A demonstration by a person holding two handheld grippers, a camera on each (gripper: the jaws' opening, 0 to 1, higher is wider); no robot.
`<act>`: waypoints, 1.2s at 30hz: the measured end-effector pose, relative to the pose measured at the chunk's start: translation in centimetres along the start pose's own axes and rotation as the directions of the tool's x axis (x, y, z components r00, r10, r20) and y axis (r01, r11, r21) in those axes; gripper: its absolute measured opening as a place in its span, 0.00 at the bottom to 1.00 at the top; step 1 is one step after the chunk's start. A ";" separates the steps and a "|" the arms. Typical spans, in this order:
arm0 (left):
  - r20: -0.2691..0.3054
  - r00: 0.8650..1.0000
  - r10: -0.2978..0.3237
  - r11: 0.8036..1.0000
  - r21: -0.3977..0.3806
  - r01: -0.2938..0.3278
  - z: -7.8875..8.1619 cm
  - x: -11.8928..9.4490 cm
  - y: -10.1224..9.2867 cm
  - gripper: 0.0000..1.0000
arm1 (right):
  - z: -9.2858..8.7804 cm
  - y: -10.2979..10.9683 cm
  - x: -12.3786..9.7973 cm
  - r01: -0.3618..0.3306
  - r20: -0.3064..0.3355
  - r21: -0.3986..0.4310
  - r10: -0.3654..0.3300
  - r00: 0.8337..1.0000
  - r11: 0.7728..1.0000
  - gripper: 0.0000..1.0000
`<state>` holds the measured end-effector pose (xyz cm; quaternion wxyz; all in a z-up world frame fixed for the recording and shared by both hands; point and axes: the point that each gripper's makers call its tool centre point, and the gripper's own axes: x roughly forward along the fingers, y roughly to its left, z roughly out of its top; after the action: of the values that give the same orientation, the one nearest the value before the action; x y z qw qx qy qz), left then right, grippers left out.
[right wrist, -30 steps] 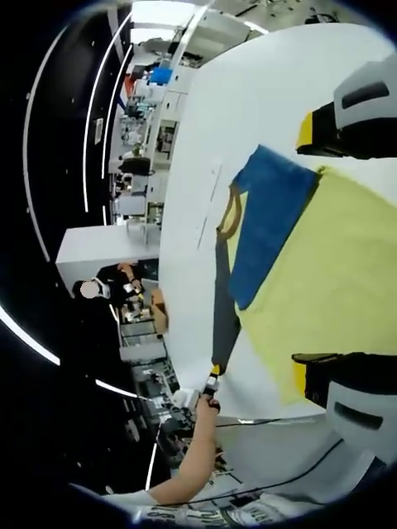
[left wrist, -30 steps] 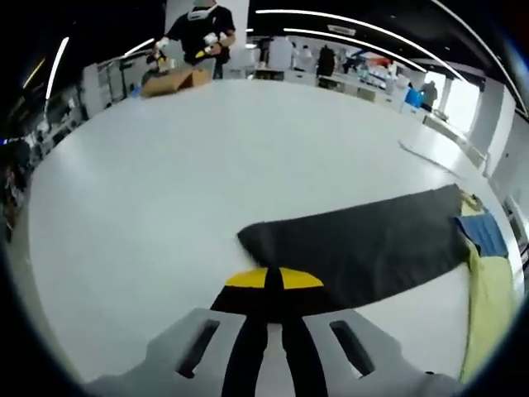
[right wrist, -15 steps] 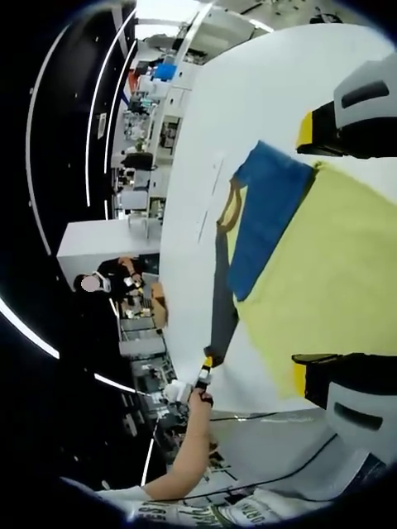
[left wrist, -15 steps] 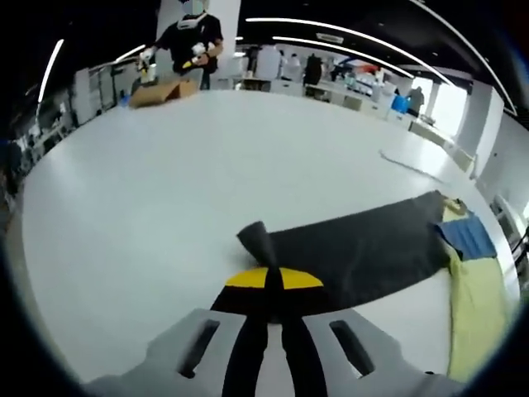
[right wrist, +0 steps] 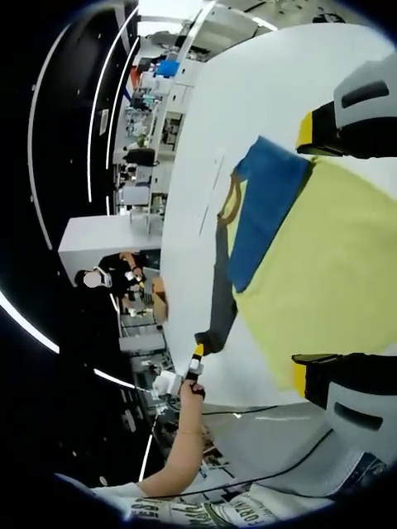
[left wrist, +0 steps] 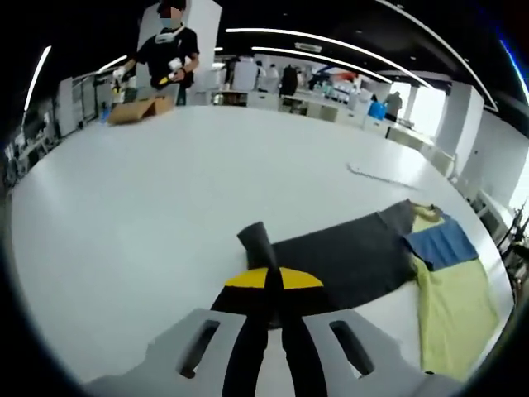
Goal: Fold the garment on the visible template until the final outline fits inside the template.
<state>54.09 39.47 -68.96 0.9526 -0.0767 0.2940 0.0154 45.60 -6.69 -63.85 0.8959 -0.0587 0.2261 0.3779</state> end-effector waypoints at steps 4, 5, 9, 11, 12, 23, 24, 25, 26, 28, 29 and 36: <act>0.013 0.999 -0.031 0.999 0.018 0.030 0.9 0.0 -1.3 0.00 | -0.2 0.2 -0.2 -0.002 0.000 0.002 0.002 1.000 1.000 0.99; 0.015 0.999 -0.041 0.999 0.023 0.041 1.2 0.0 -1.8 0.00 | -0.2 0.3 -0.3 -0.004 -0.001 0.002 0.004 1.000 1.000 0.99; 0.025 0.997 -0.073 0.997 0.029 0.073 1.9 0.1 -3.3 0.00 | -0.2 0.6 -0.3 -0.014 -0.001 0.001 0.014 1.000 1.000 0.99; 0.029 0.995 -0.092 0.996 0.022 0.091 2.3 0.2 -4.1 0.00 | -0.3 0.6 -0.3 -0.013 -0.003 -0.003 0.013 1.000 1.000 0.99; 0.032 0.995 -0.099 0.995 0.020 0.098 2.4 0.3 -4.4 0.00 | -0.4 0.6 -0.3 -0.014 -0.007 -0.009 0.014 1.000 1.000 0.99; 0.050 0.980 -0.194 0.981 0.036 0.193 3.9 0.7 -9.3 0.00 | -0.7 0.8 -0.6 -0.019 -0.001 -0.009 0.019 1.000 1.000 0.99; 0.051 0.979 -0.198 0.980 0.036 0.196 3.9 0.8 -9.5 0.00 | -0.7 0.8 -0.7 -0.018 -0.001 -0.009 0.018 1.000 1.000 0.99; 0.051 0.978 -0.202 0.979 0.034 0.201 4.0 0.8 -9.8 0.00 | -0.8 0.8 -0.7 -0.018 0.000 -0.009 0.018 1.000 1.000 0.99; 0.052 0.976 -0.211 0.977 0.030 0.210 4.1 0.9 -10.1 0.00 | -0.8 0.8 -0.8 -0.018 0.002 -0.008 0.018 1.000 1.000 0.99; 0.053 0.974 -0.220 0.975 0.033 0.219 4.2 0.9 -10.7 0.00 | -0.8 0.9 -0.9 -0.016 0.004 -0.008 0.016 1.000 1.000 0.99; 0.053 0.974 -0.222 0.975 0.033 0.220 4.3 0.9 -10.9 0.00 | -0.9 0.9 -0.9 -0.015 0.004 -0.006 0.015 1.000 1.000 0.99; 0.060 0.966 -0.253 0.968 0.015 0.252 4.6 1.3 -13.5 0.00 | -1.1 1.1 -0.9 -0.010 0.011 0.002 0.010 1.000 1.000 0.99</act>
<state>58.77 26.83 -64.11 0.9557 -0.1095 0.2523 -0.1047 43.89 -6.79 -64.41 0.8952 -0.0545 0.2220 0.3825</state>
